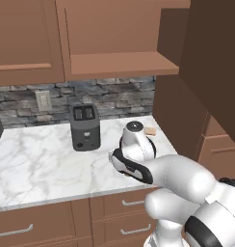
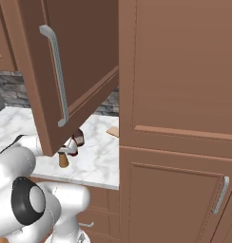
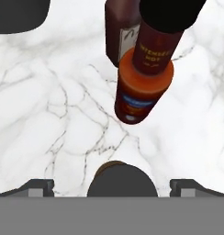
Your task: There are various items on the counter. Only move the condiments/shakers into the cabinet.
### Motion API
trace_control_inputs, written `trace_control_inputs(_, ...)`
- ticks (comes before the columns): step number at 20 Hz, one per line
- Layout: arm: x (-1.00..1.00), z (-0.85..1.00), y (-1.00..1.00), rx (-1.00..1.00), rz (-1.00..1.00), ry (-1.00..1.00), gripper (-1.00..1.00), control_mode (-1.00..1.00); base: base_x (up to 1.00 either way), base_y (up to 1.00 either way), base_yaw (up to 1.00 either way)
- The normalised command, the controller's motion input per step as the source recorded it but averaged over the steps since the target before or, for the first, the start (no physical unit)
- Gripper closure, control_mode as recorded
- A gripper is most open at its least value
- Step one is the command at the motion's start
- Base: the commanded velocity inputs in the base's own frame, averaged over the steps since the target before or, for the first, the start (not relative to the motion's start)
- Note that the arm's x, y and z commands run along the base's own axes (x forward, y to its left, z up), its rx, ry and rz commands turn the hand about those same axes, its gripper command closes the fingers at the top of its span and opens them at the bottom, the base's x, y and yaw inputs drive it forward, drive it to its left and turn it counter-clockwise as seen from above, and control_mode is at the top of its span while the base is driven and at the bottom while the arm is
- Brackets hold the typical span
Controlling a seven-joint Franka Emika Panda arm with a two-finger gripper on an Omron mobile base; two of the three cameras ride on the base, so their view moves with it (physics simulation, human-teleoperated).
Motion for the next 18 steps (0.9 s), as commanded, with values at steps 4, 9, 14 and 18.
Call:
trace_control_inputs(4,0.0,-0.01,0.0,0.0,0.0,0.0,1.0,-1.0,0.0,0.0,0.0)
trace_control_inputs(9,0.0,0.0,0.0,0.0,0.0,0.0,1.0,-1.0,0.0,0.0,0.0)
trace_control_inputs(14,-0.18,0.51,0.01,0.0,0.0,-0.07,1.0,-1.0,0.0,0.0,0.0)
trace_control_inputs(18,-0.66,1.0,0.0,0.08,0.0,-0.05,1.0,-1.0,0.0,0.0,0.0)
